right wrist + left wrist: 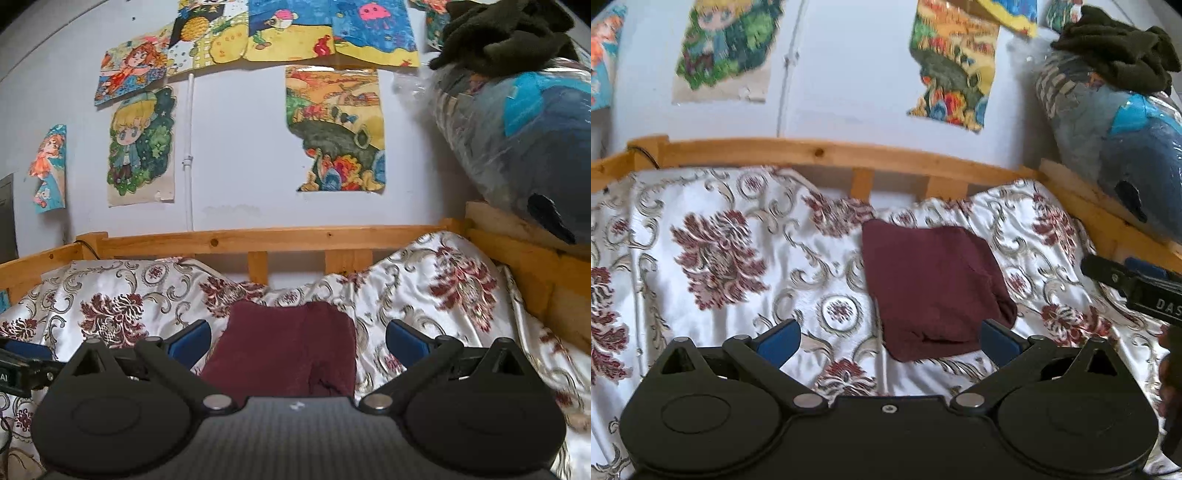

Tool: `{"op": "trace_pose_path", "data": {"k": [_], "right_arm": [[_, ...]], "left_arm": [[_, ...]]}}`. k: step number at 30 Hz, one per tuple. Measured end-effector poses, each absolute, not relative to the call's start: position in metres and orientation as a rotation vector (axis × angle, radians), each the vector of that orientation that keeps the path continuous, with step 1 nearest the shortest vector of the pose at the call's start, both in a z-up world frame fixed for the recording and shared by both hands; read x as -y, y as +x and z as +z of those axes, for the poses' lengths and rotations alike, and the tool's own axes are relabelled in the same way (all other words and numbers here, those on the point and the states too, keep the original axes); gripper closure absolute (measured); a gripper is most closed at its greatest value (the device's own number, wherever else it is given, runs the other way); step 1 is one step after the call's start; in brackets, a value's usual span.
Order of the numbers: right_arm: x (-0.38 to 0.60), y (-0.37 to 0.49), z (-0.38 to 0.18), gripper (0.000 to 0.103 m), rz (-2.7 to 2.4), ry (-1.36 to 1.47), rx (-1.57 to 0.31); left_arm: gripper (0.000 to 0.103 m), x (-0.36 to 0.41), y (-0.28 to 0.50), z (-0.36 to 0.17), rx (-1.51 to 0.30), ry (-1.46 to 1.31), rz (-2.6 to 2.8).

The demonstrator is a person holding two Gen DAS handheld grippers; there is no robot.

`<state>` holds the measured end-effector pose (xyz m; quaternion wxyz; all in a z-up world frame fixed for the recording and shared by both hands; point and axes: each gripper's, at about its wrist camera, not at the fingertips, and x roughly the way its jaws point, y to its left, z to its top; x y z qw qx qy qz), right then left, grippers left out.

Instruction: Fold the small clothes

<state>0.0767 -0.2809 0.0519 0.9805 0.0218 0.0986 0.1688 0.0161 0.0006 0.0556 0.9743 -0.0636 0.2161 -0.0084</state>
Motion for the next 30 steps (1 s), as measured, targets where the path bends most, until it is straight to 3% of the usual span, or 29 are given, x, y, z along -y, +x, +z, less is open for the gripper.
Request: {"op": "trace_pose_path", "data": {"k": [15, 30], "right_arm": [[0.283, 0.046, -0.004, 0.000, 0.250, 0.012, -0.276], [0.281, 0.049, -0.013, 0.000, 0.272, 0.013, -0.324]], "left_arm": [[0.001, -0.004, 0.018, 0.010, -0.473, -0.052, -0.007], [0.001, -0.007, 0.025, -0.001, -0.528, -0.062, 0.026]]}}
